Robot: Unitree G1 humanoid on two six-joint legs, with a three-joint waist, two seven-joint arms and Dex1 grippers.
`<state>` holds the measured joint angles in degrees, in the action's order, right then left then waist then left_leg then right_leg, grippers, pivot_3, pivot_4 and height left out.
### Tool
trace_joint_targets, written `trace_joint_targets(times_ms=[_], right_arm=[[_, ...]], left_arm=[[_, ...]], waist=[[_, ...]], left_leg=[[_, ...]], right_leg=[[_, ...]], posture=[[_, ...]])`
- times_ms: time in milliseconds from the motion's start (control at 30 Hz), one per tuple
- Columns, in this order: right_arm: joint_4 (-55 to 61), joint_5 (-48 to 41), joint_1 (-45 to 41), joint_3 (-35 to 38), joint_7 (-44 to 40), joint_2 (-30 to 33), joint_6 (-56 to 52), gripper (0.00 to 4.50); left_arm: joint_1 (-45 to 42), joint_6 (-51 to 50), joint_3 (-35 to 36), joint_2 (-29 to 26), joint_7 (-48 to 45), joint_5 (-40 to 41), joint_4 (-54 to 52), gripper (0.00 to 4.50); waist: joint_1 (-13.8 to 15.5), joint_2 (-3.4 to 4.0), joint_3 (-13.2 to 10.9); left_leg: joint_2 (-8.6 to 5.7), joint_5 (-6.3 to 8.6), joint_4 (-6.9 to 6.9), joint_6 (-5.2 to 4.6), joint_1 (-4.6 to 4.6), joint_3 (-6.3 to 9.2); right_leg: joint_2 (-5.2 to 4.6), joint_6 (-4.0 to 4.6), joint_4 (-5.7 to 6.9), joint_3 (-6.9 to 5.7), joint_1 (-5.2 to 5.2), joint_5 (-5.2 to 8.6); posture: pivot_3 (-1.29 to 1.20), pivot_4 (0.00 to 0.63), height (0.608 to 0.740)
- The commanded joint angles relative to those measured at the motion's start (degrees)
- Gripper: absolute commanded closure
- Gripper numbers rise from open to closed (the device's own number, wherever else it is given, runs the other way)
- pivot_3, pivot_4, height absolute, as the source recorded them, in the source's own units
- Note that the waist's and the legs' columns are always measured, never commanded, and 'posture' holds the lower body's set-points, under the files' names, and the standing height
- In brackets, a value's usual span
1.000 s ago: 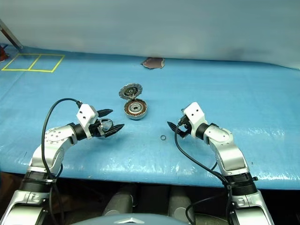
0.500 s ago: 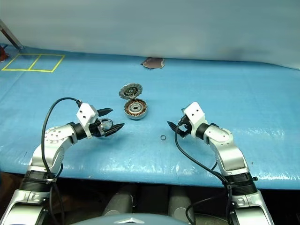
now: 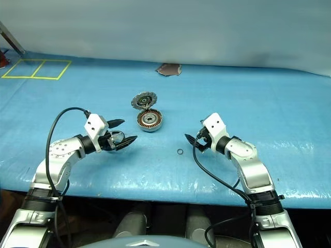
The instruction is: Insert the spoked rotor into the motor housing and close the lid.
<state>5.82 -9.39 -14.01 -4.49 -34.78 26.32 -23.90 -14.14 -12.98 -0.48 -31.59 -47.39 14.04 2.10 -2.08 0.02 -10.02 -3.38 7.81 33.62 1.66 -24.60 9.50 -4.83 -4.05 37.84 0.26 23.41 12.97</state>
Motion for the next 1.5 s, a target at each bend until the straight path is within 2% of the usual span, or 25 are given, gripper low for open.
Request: trace_joint_targets(times_ms=[33, 333, 600, 867, 1067, 1500], right_arm=[[1.9, -0.8, 0.5, 0.7, -0.7, -0.1, 1.5, 0.01], [2.1, -0.9, 0.7, 0.8, -0.7, -0.4, 1.6, 0.01], [1.2, -0.6, 0.1, 0.4, -0.4, -0.9, 2.2, 0.01], [1.1, -0.2, 0.2, 0.2, 0.0, -2.0, 3.1, 0.01], [1.5, -0.2, 1.0, 0.3, 0.5, -2.2, 3.4, 0.01], [2.7, -0.2, 2.2, 0.7, 1.3, -1.9, 3.2, 0.01]], left_arm=[[-1.2, 0.6, 1.1, -0.1, 0.4, 0.2, -0.6, 0.00], [-2.5, 0.0, 0.0, 0.3, 0.3, -0.2, -0.5, 0.00], [-10.2, -3.6, -6.1, -0.6, -0.2, -5.8, 0.0, 0.00], [-21.9, -2.4, -15.2, -1.2, -1.5, -16.7, 11.3, 0.00], [-26.9, -0.6, -18.0, 1.5, -3.7, -18.9, 17.0, 0.00], [-30.6, 2.1, -21.0, 4.3, -6.4, -22.5, 23.7, 0.00]], waist=[[0.0, 0.00, 0.0], [0.0, 0.00, 0.0], [0.0, -0.01, 0.0], [-0.1, -0.02, 0.0], [0.0, -0.04, 0.0], [-0.1, -0.06, 0.0]], left_leg=[[0.00, 0.00, 0.00, 0.00, 0.00, 0.00], [0.00, 0.00, 0.02, 0.00, 0.01, -0.03], [-0.01, 0.00, 0.14, 0.00, -0.03, -0.04], [0.02, 0.00, 0.20, -0.01, -0.02, -0.09], [0.02, 0.00, 0.20, -0.01, -0.07, -0.10], [0.02, 0.00, 0.22, -0.02, -0.06, -0.14]], right_leg=[[0.00, 0.00, 0.00, 0.00, 0.00, 0.00], [0.01, -0.01, 0.00, 0.04, 0.00, -0.01], [0.03, -0.09, 0.01, 0.05, -0.04, -0.05], [0.14, -0.20, 0.05, 0.15, -0.04, -0.12], [0.15, -0.46, 0.02, 0.20, 0.00, -0.27], [0.17, -0.53, 0.02, 0.26, 0.00, -0.31]], posture=[[0.00, 0.150, 0.740], [0.00, 0.150, 0.740], [0.00, 0.150, 0.740], [0.00, 0.150, 0.740], [0.00, 0.150, 0.740], [0.00, 0.150, 0.740]])
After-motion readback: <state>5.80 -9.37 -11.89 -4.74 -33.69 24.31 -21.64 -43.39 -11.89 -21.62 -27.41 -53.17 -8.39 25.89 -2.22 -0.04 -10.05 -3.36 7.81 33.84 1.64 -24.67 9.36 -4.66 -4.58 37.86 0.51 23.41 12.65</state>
